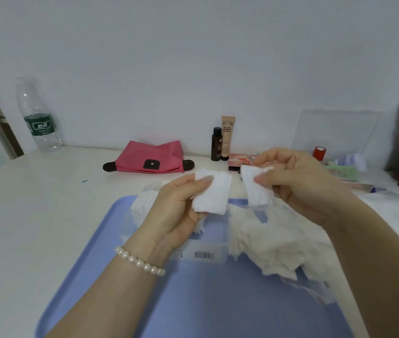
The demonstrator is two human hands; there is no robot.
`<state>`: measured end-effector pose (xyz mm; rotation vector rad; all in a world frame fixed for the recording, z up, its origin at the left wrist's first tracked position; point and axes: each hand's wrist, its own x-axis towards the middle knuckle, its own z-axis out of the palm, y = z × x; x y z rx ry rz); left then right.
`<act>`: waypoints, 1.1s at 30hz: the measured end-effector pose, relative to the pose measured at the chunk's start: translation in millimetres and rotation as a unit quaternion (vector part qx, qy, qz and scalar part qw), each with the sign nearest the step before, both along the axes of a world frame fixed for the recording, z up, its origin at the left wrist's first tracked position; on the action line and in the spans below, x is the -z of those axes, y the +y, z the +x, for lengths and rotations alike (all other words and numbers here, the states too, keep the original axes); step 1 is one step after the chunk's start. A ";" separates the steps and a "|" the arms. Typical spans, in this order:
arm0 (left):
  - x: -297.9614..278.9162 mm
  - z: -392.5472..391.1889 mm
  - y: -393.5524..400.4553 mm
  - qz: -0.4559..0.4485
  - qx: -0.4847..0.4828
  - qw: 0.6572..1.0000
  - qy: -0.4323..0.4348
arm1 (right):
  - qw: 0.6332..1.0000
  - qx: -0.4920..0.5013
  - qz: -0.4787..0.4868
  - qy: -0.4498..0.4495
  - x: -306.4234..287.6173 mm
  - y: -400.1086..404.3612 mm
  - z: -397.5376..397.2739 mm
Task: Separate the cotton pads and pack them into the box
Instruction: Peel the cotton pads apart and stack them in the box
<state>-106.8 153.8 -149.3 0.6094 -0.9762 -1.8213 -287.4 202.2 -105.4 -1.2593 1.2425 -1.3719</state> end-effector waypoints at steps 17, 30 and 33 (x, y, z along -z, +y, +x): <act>4.9 -14.2 9.8 -0.015 0.019 1.000 0.007 | 0.982 0.164 -0.092 0.026 19.9 -4.0 42.8; 3.9 -12.8 10.5 -0.007 0.045 0.998 0.046 | 0.966 0.203 -0.134 0.083 26.9 -6.8 46.5; 5.2 -11.3 9.7 -0.019 0.038 0.999 0.027 | 0.964 0.205 -0.136 0.098 28.1 -7.6 45.8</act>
